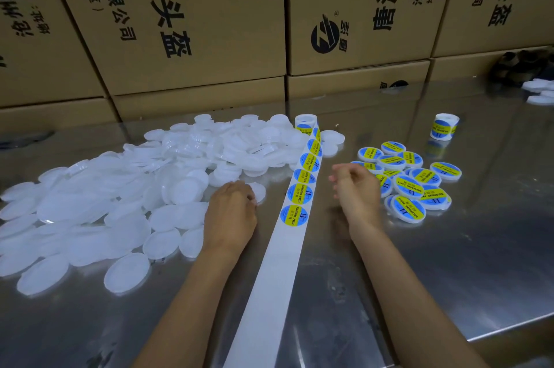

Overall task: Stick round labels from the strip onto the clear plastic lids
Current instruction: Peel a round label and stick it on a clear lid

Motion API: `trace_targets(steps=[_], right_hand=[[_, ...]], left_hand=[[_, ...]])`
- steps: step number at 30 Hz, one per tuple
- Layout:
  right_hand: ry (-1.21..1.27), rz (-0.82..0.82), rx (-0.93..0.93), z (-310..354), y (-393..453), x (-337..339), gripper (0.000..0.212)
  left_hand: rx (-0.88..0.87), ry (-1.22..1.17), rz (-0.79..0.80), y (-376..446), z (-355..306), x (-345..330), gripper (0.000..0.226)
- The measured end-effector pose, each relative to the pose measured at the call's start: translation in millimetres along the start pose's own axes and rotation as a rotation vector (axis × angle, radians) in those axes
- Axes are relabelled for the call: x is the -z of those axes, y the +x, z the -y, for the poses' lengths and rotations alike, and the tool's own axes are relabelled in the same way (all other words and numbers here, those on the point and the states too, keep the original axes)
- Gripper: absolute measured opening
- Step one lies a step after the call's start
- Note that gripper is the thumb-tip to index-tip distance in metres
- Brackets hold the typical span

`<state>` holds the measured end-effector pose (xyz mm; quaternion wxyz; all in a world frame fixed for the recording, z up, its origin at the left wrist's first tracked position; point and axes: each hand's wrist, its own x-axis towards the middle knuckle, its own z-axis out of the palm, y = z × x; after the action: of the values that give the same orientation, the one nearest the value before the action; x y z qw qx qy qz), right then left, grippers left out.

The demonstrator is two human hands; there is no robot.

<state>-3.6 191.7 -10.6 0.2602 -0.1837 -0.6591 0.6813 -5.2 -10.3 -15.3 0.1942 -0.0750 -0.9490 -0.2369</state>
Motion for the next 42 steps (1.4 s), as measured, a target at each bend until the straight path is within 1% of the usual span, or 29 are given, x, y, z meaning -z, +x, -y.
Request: trace_targets(steps=[2,3,5,6,7,9,11,13,14,19,22,24,25,28,29,33,37,40,42], right_hand=[[-0.109,0.128,0.161,0,-8,-6,0.013],[-0.163,0.219,0.226,-1,-12,-9,0.015],[-0.249,0.398,0.283,-2,-18,-15,0.023],[-0.258,0.467,0.28,-2,-20,-17,0.027],[-0.247,0.518,0.263,-2,-23,-18,0.03],[-0.208,0.553,0.211,-1,-26,-20,0.035],[-0.174,0.54,0.188,2,-28,-19,0.029],[-0.142,0.518,0.22,4,-29,-19,0.014],[-0.135,0.512,0.232,5,-30,-19,0.011],[-0.16,0.558,0.24,3,-32,-18,0.012],[-0.219,0.515,0.255,4,-23,-14,0.024],[-0.245,0.521,0.211,3,-13,-7,0.017],[-0.315,0.549,0.21,2,-9,-3,0.013],[-0.73,0.621,0.336,-6,-7,4,0.034],[-0.781,0.624,0.375,-7,-9,4,0.037],[-0.761,0.625,0.421,-5,-11,3,0.037],[-0.749,0.631,0.439,-2,-13,1,0.024],[-0.705,0.675,0.42,0,-17,-2,0.018],[-0.659,0.716,0.401,1,-19,-3,0.018]], left_hand=[[0.041,-0.115,-0.004,2,-3,2,0.016],[0.082,-0.217,-0.015,3,-5,4,0.015],[0.192,-0.493,-0.029,5,-11,9,0.014],[0.264,-0.677,-0.015,7,-13,11,0.013],[0.336,-0.884,0.029,8,-14,14,0.011],[0.426,-1.236,0.183,8,-16,19,0.015],[0.452,-1.396,0.293,7,-17,22,0.021],[0.469,-1.455,0.327,7,-18,23,0.024],[0.476,-1.466,0.327,7,-18,23,0.024],[0.453,-1.406,0.351,6,-19,20,0.028],[0.488,-1.397,0.292,6,-17,17,0.028],[0.513,-1.428,0.259,7,-16,16,0.027],[0.524,-1.447,0.245,7,-15,15,0.026],[0.549,-1.487,0.223,9,-13,13,0.025],[0.555,-1.5,0.223,10,-12,12,0.027],[0.573,-1.547,0.242,10,-11,10,0.03],[0.589,-1.573,0.253,9,-10,7,0.03],[0.603,-1.589,0.257,9,-11,6,0.028],[0.604,-1.61,0.25,10,-10,6,0.025]])
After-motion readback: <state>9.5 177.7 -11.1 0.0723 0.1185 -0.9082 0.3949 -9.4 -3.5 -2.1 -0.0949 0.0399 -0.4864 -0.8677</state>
